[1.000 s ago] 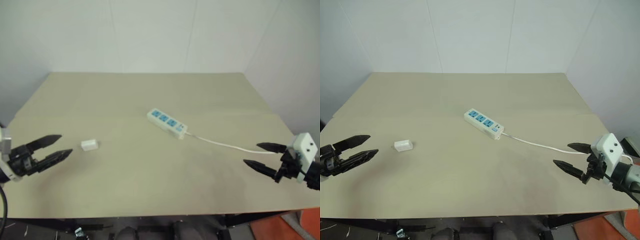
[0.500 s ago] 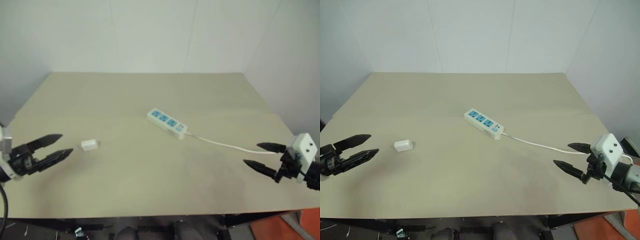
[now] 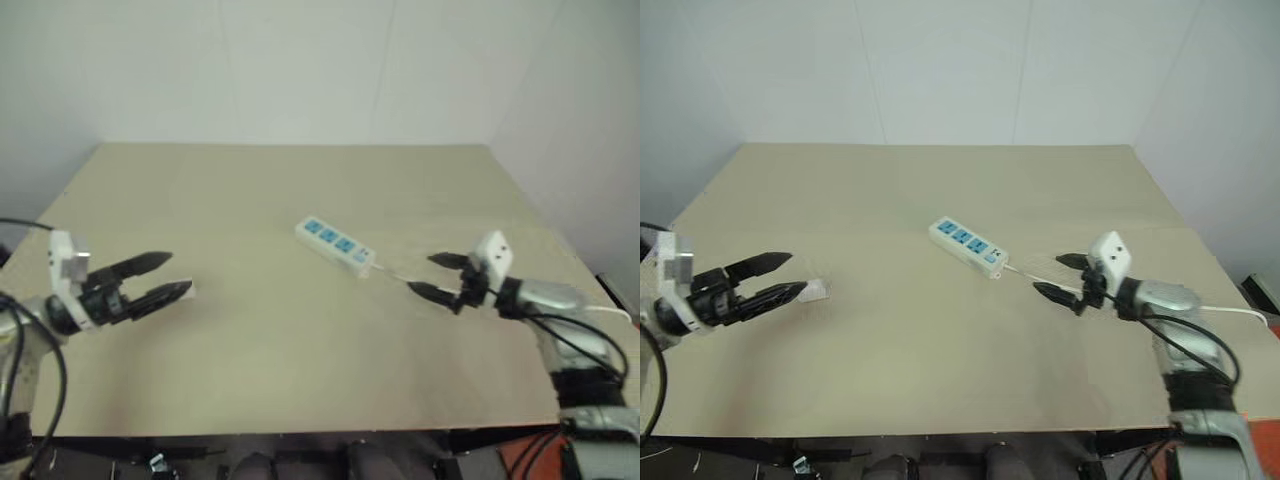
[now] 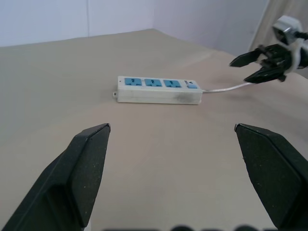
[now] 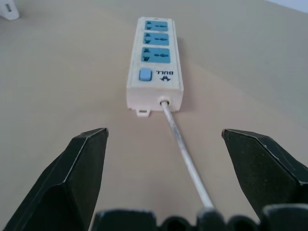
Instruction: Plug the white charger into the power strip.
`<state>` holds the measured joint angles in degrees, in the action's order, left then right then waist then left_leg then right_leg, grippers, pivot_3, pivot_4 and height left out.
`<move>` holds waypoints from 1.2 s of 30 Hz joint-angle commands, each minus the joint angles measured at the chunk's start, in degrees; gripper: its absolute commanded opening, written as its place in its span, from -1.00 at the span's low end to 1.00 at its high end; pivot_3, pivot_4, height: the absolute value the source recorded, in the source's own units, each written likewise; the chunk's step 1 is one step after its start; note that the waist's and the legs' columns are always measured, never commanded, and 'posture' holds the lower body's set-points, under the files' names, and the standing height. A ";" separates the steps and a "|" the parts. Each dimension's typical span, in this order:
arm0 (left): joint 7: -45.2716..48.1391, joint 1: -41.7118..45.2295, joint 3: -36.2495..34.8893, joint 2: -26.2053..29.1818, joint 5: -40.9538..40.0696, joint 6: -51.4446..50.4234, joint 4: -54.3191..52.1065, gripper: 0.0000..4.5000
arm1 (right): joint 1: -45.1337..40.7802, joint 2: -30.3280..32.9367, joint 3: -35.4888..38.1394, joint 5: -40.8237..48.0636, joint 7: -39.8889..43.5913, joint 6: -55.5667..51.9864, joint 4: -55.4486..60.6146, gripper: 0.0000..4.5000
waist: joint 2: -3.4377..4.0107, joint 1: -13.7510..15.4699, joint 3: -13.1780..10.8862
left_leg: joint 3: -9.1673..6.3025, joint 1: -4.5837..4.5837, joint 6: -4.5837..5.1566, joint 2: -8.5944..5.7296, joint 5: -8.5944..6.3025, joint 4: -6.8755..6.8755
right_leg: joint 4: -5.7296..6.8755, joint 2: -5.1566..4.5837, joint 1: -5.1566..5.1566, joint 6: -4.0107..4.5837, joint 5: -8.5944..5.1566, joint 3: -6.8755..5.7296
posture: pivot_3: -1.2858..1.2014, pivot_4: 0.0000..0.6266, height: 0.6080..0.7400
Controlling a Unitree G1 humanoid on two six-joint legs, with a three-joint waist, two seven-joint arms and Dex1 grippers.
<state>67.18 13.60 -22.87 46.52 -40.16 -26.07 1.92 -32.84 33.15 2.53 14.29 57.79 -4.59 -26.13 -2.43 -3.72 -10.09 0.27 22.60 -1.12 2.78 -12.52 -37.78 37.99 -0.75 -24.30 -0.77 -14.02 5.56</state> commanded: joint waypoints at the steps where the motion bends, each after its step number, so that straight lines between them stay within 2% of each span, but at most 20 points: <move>1: -2.12 4.68 2.27 -1.91 -0.45 -0.12 -1.84 1.00 | -5.93 -3.23 -0.75 -2.65 -1.65 7.62 -10.50 0.97 | 0.00 0.03 0.00 | -0.01 0.00 0.00 0.00 0.00 -0.01 | 0.01 0.00 0.01 0.00 0.01 0.00 | 0.03 -0.52 1.00; 7: -0.59 5.91 3.63 -2.14 -1.50 -0.88 -4.62 1.00 | -14.60 -8.32 -1.06 -5.30 -3.09 16.26 -27.26 0.97 | 0.00 -0.53 0.00 | -0.05 0.06 0.00 -0.01 0.00 -0.01 | -0.01 0.00 -0.02 0.05 0.05 -0.01 | 0.03 -0.52 1.00; 13: 0.39 4.07 3.82 -1.84 0.23 0.21 -3.83 1.00 | -19.83 -11.61 -1.12 -7.21 -4.08 20.71 -37.09 0.97 | 0.00 -0.92 -0.01 | -0.07 -0.03 0.00 0.00 0.00 0.00 | 0.06 0.00 0.02 0.06 0.07 -0.01 | 0.03 -0.52 1.00; 16: 0.60 3.29 3.71 -1.90 -0.11 0.25 -4.29 1.00 | -21.36 -13.09 -0.69 -7.03 -2.36 21.41 -39.40 0.97 | 0.00 -1.19 -0.01 | -0.08 -0.04 0.00 0.00 0.00 0.00 | 0.06 0.00 0.04 0.06 0.07 -0.02 | 0.03 -0.52 1.00; 25: 0.36 1.96 3.65 -2.30 0.08 1.13 -4.67 1.00 | -25.00 -17.08 -0.77 -9.56 -5.88 22.73 -44.18 0.97 | 0.01 -1.86 -0.01 | -0.12 -0.03 0.00 0.00 0.00 0.00 | 0.06 0.00 0.03 0.06 0.07 -0.02 | 0.03 -0.52 1.00; 36: -0.59 0.10 2.72 -2.45 -0.54 1.65 -5.32 1.00 | -21.53 -18.26 0.66 -10.46 -9.20 26.75 -44.25 0.97 | 0.02 -1.89 -0.02 | -0.13 -0.02 0.00 0.00 0.00 0.00 | 0.06 0.00 0.03 0.06 0.07 -0.03 | 0.03 -0.52 1.00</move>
<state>66.77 13.39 -18.68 43.67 -40.32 -25.37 -1.34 -54.46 14.86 2.78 4.44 49.38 19.42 -71.16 -2.41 -5.61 -10.11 0.13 22.58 -1.12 2.78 -12.52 -37.78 38.04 -0.75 -24.27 -0.70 -13.95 5.53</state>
